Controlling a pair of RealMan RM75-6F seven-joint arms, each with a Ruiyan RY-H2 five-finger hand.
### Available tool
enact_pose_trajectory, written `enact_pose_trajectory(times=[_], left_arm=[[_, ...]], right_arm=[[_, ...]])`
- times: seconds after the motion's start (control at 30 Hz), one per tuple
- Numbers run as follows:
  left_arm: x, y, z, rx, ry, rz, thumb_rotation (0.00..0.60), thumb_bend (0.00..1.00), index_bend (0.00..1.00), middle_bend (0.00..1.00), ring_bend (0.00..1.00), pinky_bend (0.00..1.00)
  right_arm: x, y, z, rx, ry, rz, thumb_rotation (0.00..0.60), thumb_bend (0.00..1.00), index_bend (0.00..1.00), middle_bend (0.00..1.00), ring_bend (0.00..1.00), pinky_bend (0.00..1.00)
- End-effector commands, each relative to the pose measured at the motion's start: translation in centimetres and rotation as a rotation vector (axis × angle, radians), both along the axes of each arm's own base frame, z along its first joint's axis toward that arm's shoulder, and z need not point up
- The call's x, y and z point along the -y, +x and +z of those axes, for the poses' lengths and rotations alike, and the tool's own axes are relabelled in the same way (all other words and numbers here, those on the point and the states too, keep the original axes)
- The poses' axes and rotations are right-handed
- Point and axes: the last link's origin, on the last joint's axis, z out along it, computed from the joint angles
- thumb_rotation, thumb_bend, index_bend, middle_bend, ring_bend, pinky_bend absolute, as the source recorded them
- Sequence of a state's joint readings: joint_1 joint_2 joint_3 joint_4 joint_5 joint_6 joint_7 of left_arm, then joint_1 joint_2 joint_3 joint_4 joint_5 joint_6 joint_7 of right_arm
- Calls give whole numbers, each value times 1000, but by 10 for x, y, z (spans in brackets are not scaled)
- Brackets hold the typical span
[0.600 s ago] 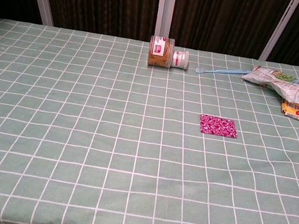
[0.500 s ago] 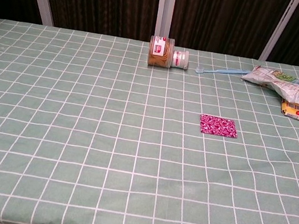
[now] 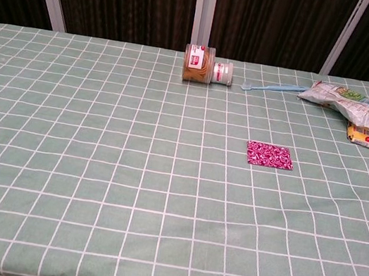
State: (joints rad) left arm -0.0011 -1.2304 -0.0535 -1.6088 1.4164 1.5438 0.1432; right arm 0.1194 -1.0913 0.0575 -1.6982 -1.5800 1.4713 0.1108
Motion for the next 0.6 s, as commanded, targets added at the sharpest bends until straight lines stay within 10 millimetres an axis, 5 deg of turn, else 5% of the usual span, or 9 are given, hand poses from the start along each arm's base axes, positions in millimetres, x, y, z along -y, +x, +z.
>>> enact_pose_trajectory(times=[0.03, 0.17, 0.47, 0.6], left_arm=[[0, 0, 0, 2, -1, -1, 600, 173, 225, 146, 106, 126], [1, 0, 0, 4, -2, 0, 600, 173, 225, 146, 106, 126], [3, -2, -1, 9, -4, 12, 600, 173, 225, 146, 106, 126], [5, -4, 0, 10, 0, 21, 600, 173, 225, 146, 106, 126]], right_arm=[[8, 4, -9, -4, 30, -11, 506, 146, 104, 40, 0, 0], [28, 14, -27, -28, 109, -22, 413, 162, 108, 31, 0, 0], [86, 35, -89, -120, 299, -33, 214, 451, 236, 7, 0, 0], [108, 41, -121, -137, 358, -49, 125, 473, 250, 2, 0, 0]])
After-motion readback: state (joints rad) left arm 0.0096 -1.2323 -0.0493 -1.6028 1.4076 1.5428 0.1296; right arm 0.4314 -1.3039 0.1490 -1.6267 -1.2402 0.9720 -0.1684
